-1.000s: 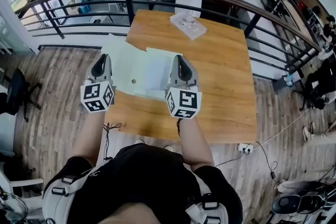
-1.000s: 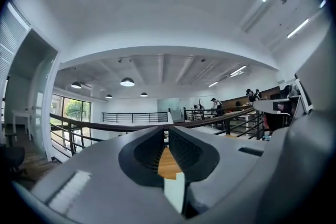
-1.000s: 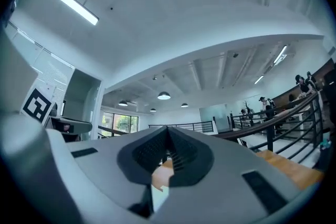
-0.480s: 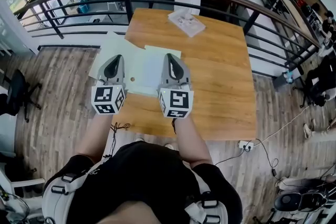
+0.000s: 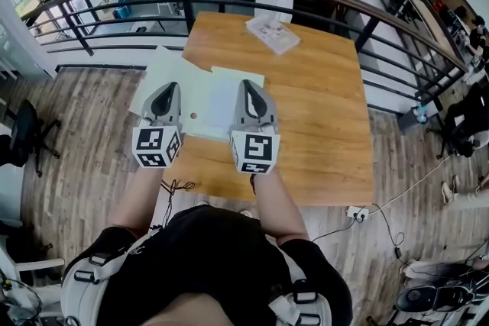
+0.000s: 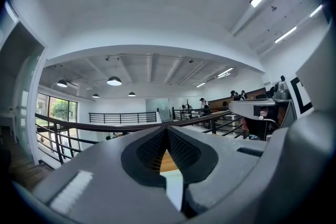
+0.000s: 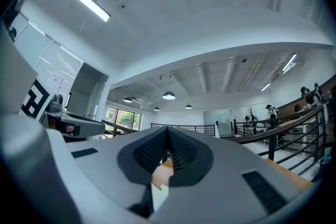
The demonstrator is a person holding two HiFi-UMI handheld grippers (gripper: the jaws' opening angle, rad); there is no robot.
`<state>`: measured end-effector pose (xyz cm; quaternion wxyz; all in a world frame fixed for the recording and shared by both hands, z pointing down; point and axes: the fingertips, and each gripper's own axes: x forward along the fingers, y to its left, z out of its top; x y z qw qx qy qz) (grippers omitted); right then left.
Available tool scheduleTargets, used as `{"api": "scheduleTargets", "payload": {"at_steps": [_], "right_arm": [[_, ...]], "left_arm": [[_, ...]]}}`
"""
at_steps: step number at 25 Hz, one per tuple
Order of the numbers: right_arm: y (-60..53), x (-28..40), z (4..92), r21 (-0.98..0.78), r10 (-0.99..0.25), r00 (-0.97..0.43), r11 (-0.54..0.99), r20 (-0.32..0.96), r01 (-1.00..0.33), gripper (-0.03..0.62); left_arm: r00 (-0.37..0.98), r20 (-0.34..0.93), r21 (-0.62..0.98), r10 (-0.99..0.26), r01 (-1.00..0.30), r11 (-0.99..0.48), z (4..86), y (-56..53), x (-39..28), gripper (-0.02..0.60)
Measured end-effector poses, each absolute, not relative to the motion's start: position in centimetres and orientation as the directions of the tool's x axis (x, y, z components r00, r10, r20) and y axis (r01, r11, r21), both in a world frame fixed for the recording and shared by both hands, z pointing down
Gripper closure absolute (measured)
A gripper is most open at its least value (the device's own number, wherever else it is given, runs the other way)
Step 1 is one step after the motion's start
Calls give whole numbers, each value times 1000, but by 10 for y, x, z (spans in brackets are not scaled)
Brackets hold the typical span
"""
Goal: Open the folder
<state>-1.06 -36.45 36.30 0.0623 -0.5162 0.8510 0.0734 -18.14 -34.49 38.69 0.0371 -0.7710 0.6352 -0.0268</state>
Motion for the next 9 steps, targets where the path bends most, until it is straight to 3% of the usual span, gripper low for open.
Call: {"api": "scheduleTargets", "payload": {"at_steps": [9], "right_arm": [[-368,-4,378,57,-883,-446,443,-149,-895,588]], "left_arm": [[180,8,-83,-984,-980,-180,395,-344,-184,577]]}}
